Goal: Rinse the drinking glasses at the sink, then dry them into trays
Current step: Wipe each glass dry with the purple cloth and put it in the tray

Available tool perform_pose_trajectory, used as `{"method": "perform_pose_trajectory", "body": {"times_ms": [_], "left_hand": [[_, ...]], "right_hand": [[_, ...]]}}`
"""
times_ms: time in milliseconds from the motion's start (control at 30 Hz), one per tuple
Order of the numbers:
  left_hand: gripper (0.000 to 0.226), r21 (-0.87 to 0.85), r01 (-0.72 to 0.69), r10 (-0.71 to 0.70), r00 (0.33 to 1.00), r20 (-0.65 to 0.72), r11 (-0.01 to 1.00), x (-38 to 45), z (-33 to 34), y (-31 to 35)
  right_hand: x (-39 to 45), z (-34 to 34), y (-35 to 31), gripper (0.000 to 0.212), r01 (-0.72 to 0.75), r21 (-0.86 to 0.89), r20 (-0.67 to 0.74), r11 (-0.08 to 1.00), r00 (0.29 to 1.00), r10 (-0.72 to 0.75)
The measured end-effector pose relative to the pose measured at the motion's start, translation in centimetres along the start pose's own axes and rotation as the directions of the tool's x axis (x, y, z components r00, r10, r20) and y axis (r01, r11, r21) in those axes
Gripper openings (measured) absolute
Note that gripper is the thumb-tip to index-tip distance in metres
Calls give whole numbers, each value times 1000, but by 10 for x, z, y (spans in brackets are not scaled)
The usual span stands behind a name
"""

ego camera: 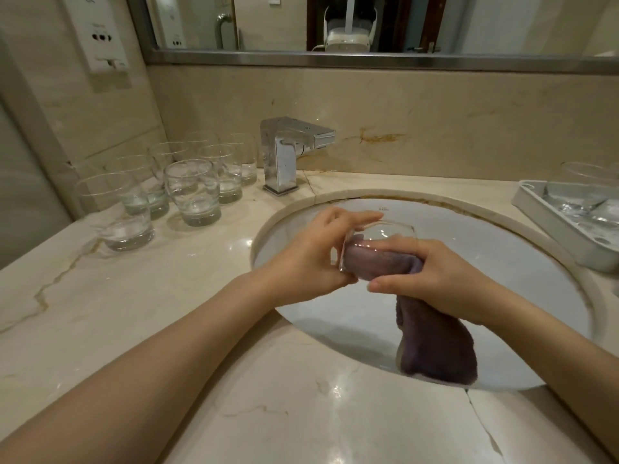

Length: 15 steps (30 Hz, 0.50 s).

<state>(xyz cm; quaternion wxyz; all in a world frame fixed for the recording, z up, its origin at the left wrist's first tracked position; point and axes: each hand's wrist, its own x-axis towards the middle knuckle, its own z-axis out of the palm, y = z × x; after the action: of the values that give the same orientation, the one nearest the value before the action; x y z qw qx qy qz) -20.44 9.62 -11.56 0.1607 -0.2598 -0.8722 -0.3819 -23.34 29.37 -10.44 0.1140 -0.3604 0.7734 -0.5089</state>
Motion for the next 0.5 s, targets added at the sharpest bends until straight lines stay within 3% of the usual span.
{"method": "perform_pose_trajectory", "body": {"times_ms": [67,100,133,167,200,300,367,433,500], "left_hand": [[88,-345,176,-170,984,49,922,2,-6,6],[89,-491,274,-241,962,130,827,2,-7,9],[89,-560,348,-279,938,207,752,2,-8,10],[86,-575,382,-284,924,256,724,2,-9,8],[83,-580,402,-286,915,285,709,2,-10,8],[78,-562,396,-272,916,293,726,2,-13,6],[77,-481,354,-265,932,246,802,2,-8,6],[78,-326,242,-209,969,136,914,0,-2,4],[81,-76,91,-86,994,65,993,-2,0,-2]], "right_hand": [[-1,1,1,45,146,-262,-65,954,984,-168],[-1,-2,5,51,230,-478,-48,847,957,-287],[-1,-4,10,57,301,-678,13,670,917,-399],[0,-7,15,62,338,-798,77,499,878,-472],[1,-9,18,66,339,-844,105,415,864,-492],[0,-7,17,59,331,-772,60,543,888,-457],[0,-2,13,49,270,-613,-4,743,939,-344],[-1,2,6,47,105,-300,-50,948,991,-126],[-2,1,0,42,-46,55,10,997,999,46]]}}
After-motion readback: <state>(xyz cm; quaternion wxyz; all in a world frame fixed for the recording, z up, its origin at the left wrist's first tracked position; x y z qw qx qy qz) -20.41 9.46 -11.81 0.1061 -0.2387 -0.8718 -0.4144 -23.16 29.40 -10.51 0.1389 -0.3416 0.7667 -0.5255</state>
